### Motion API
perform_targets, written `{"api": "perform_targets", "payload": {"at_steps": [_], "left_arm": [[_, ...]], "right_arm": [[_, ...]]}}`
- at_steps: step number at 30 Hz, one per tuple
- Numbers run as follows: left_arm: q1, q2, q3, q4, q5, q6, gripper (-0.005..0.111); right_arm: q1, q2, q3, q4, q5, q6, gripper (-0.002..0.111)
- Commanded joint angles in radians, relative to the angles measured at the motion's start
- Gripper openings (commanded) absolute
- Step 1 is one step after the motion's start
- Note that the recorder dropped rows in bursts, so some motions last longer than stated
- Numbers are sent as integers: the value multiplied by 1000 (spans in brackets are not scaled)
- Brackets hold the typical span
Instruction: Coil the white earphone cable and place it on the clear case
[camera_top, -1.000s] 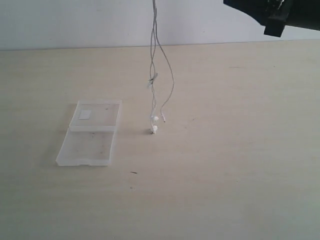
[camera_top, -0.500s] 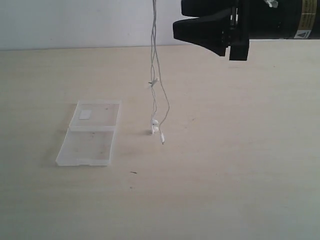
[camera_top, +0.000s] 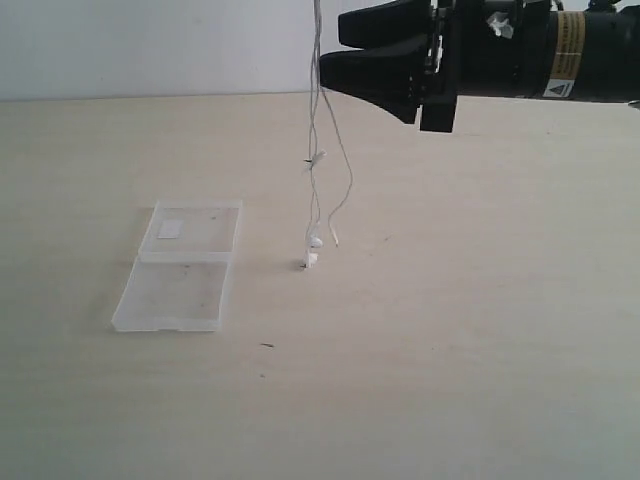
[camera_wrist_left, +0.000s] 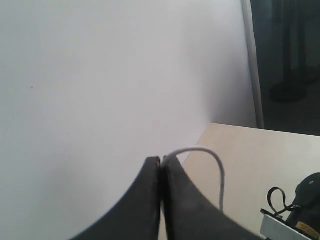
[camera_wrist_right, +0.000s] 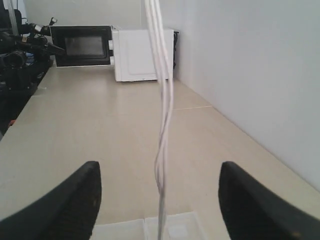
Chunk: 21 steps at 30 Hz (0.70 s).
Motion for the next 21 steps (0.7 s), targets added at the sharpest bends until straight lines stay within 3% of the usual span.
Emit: {"api": "perform_targets", "payload": {"at_steps": [1,6,8,10,11,13,21], "left_arm": [[-2,-4,2,-23,-12,0,0],[-2,-4,2,-20,-10,0,0],[-2,-4,2,-20,-10,0,0],[-2,-4,2,-20,-10,2,0],[-2,-4,2,-20,-10,2,0],[-2,-4,2,-20,-10,2,0],[-2,-4,2,-20,-17,6,0]], "right_arm": [[54,23,-9,33,-5,-55,64],[70,32,-9,67,-5,-60,57],[70,32,-9,67,-5,-60,47],[70,32,-9,67,-5,-60,30],[70,32,-9,67,-5,-60,15],[70,32,-9,67,-5,-60,2],[70,32,-9,51,-5,-55,1]]}}
